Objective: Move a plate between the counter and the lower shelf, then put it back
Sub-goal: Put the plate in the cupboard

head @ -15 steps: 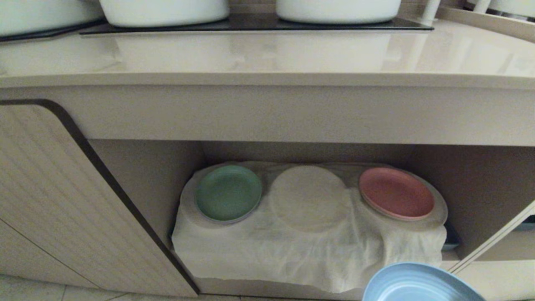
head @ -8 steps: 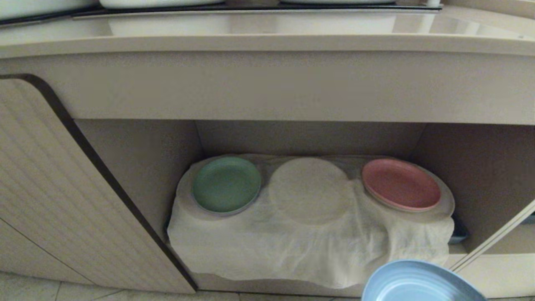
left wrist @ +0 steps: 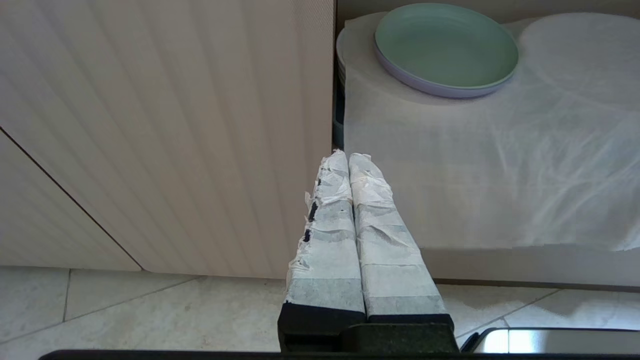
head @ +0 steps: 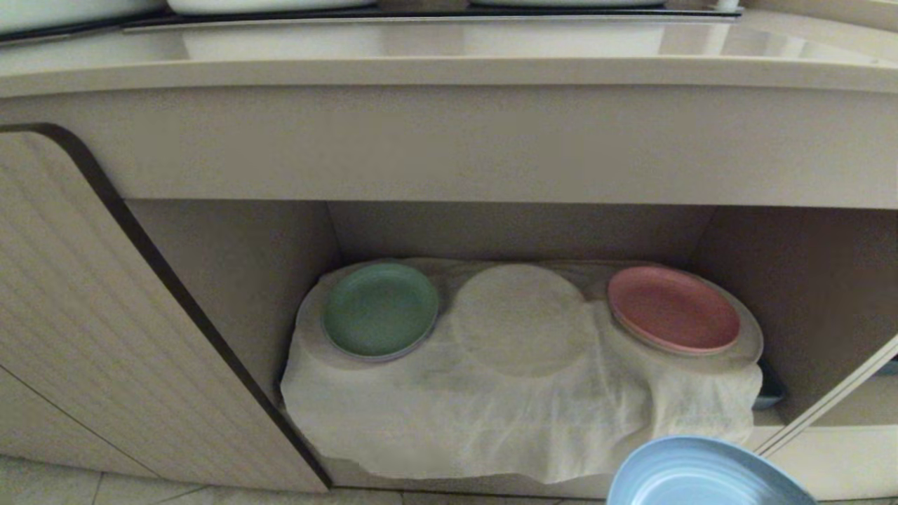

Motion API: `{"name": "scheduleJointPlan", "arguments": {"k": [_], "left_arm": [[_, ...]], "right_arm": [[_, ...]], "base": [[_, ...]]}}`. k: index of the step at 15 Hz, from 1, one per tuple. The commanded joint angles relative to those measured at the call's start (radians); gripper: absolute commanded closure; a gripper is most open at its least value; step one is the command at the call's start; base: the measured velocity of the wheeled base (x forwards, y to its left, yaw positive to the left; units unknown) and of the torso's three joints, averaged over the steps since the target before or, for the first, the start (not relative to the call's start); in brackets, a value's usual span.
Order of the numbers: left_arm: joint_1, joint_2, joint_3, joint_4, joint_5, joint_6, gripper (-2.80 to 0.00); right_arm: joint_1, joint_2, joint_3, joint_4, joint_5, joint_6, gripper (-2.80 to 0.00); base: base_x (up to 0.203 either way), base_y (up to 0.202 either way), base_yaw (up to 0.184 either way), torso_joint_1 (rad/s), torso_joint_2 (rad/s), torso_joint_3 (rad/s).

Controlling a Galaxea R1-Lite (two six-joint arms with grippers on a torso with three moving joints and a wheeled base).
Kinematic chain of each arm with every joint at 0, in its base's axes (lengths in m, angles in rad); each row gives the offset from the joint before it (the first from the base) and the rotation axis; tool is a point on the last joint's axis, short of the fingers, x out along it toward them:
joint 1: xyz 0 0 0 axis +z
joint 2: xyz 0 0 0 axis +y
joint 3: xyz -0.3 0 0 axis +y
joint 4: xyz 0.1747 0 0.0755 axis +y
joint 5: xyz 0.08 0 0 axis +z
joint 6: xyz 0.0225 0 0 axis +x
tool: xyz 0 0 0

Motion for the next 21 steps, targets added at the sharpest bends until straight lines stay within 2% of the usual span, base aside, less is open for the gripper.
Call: {"name": "scheduleJointPlan", "arguments": {"k": [1,3,6,15,19,21], "left_arm": [[0.000,0.000,0.000,0.000,0.000,0.000,0.00],[0.000,0.000,0.000,0.000,0.000,0.000,0.00],[0.000,0.000,0.000,0.000,0.000,0.000,0.00],[0.000,0.000,0.000,0.000,0.000,0.000,0.00],[0.000,0.000,0.000,0.000,0.000,0.000,0.00],[0.000,0.000,0.000,0.000,0.000,0.000,0.00]], "right_arm": [[0.000,0.001,0.001,-0.002,0.003,0.003,0.00],[0.001,0.006,0.006,-0.007,0.006,0.005,0.00],[-0.001,0.029,0.008,-0.019,0.062,0.005,0.00],[0.003,0.287,0.006,-0.285,0.089,0.006,0.00],[0.060,0.392,-0.062,-0.303,0.100,0.008,0.00],[0.096,0.448,-0.092,-0.356,0.099,0.048,0.00]], "base": [[0.000,0.000,0.000,0.000,0.00,0.000],[0.000,0.000,0.000,0.000,0.00,0.000],[0.000,0.000,0.000,0.000,0.00,0.000],[0.000,0.000,0.000,0.000,0.00,0.000],[0.000,0.000,0.000,0.000,0.00,0.000],[0.000,0.000,0.000,0.000,0.00,0.000]]}}
